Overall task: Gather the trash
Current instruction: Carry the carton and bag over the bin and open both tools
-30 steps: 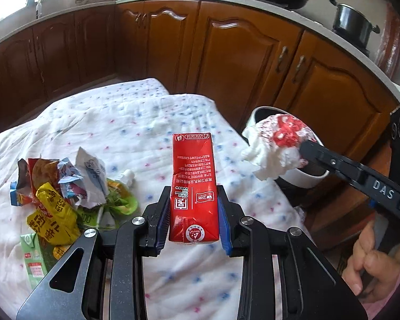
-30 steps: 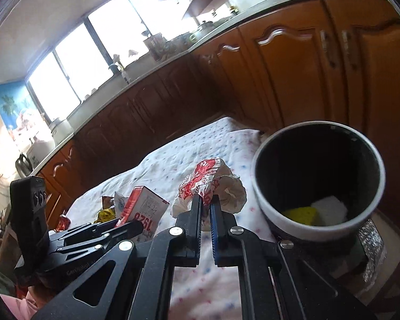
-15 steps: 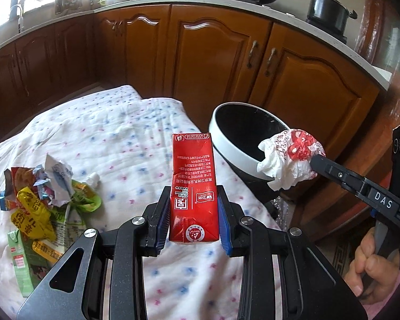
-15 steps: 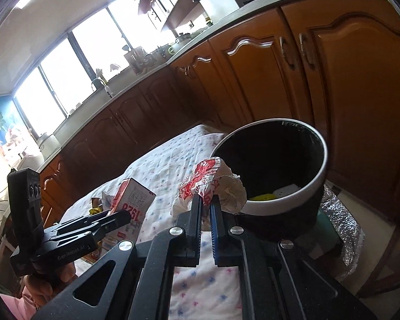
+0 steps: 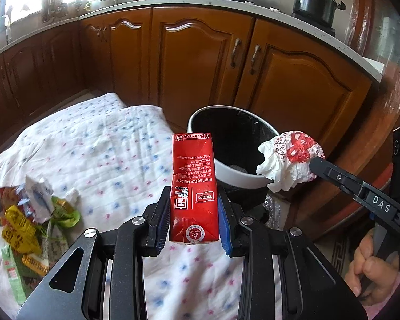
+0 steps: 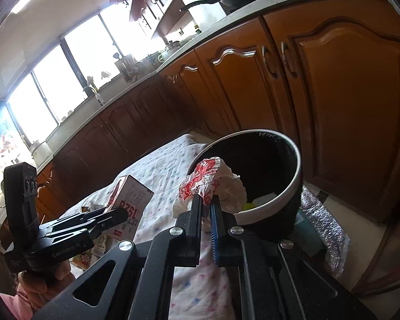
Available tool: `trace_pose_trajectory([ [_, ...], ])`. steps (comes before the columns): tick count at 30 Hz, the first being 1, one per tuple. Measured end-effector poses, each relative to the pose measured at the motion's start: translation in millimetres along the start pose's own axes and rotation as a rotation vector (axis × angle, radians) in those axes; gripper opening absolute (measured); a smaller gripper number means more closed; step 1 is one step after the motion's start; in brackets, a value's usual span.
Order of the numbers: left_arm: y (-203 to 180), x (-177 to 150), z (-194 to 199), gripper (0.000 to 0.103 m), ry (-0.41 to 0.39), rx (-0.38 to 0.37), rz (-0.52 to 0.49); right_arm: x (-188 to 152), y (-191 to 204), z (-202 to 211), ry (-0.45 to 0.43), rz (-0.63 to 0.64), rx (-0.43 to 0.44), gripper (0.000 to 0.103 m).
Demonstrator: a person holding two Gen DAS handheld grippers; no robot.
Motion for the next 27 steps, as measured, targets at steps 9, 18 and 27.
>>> trace_pose_trajectory([
  [9, -33.5, 29.7, -15.7, 0.030, -0.003, -0.020, -0.058, 23.2, -20.9, 0.1, -0.010, 0.012, -0.045, 0.006],
  [18, -63.6, 56.3, -45.2, 0.030, 0.022, -0.007, -0.129, 33.1, -41.1, -12.4, 0.025, 0.020, -0.087, 0.006],
  [27, -80.8, 69.4, -78.8, 0.030, 0.079, -0.009, -0.153, 31.5, -60.9, -33.1, 0.091, 0.002, -0.109, 0.007],
])
Point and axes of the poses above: each gripper's, at about its wrist camera, not at the fingertips, and z roughly against the way its jaws point, y to its left, x to its top, the point moved 6 cm from there along -z, roughly the way its jaws point, and after that the axes turned 14 degrees about x, right-handed, at the moved point
